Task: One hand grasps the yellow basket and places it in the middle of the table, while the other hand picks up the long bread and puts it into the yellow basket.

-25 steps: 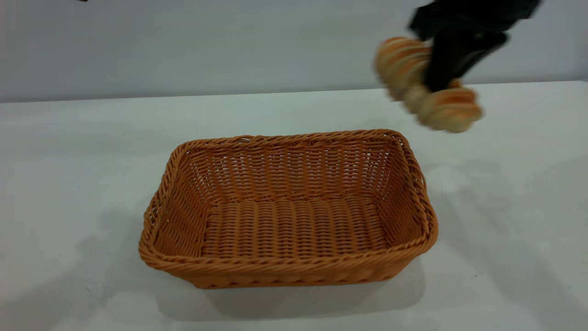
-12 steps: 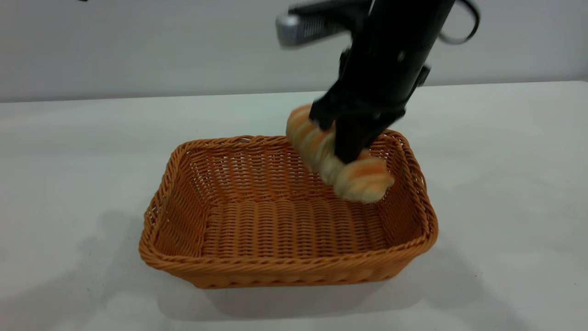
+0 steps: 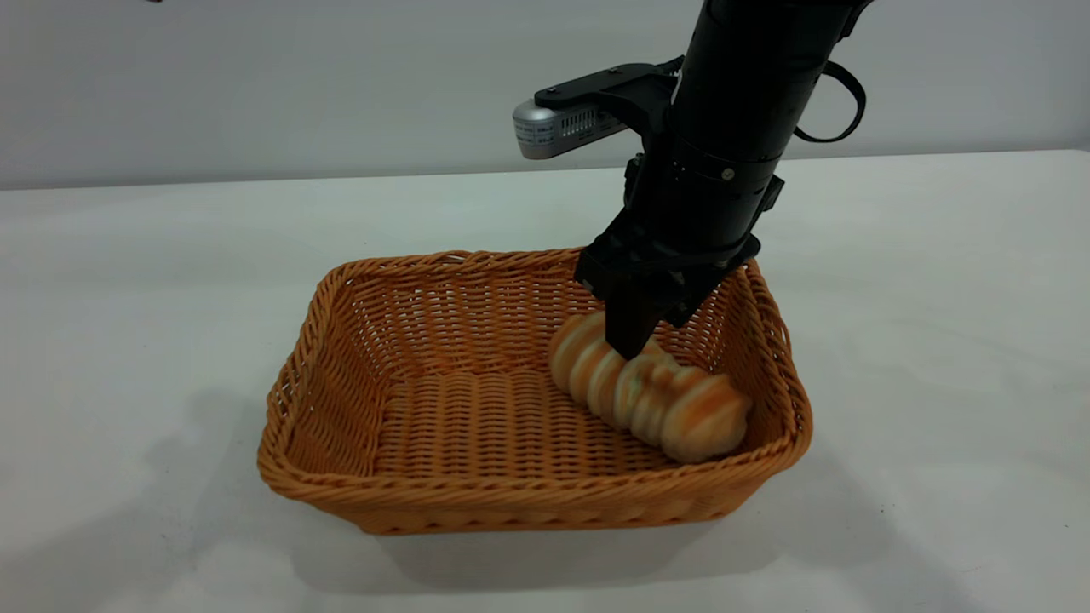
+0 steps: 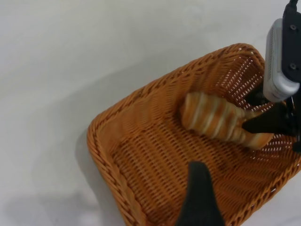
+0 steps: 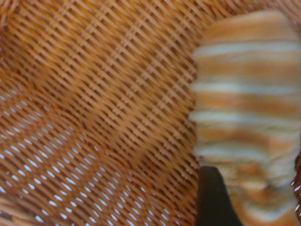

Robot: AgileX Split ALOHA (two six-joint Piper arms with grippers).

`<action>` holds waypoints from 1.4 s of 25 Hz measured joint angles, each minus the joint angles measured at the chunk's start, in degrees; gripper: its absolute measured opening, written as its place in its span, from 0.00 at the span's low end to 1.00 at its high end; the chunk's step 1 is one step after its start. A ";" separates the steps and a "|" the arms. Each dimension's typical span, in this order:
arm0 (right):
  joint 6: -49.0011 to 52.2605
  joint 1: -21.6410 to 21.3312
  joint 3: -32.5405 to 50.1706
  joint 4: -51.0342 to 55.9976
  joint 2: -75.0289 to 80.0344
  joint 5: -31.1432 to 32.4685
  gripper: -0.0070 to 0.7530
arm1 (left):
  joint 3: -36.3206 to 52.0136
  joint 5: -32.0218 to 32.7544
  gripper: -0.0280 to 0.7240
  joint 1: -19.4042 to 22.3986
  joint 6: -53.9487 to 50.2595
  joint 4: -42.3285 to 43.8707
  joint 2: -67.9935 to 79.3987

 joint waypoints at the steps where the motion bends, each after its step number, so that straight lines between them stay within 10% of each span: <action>1: 0.00 0.00 0.00 0.05 0.00 0.35 0.69 | 0.00 0.00 0.83 0.00 0.83 0.00 0.00; 35: -0.45 -13.04 -1.06 -5.85 -32.47 19.95 0.49 | 0.00 14.83 0.83 0.00 -16.47 22.99 -30.13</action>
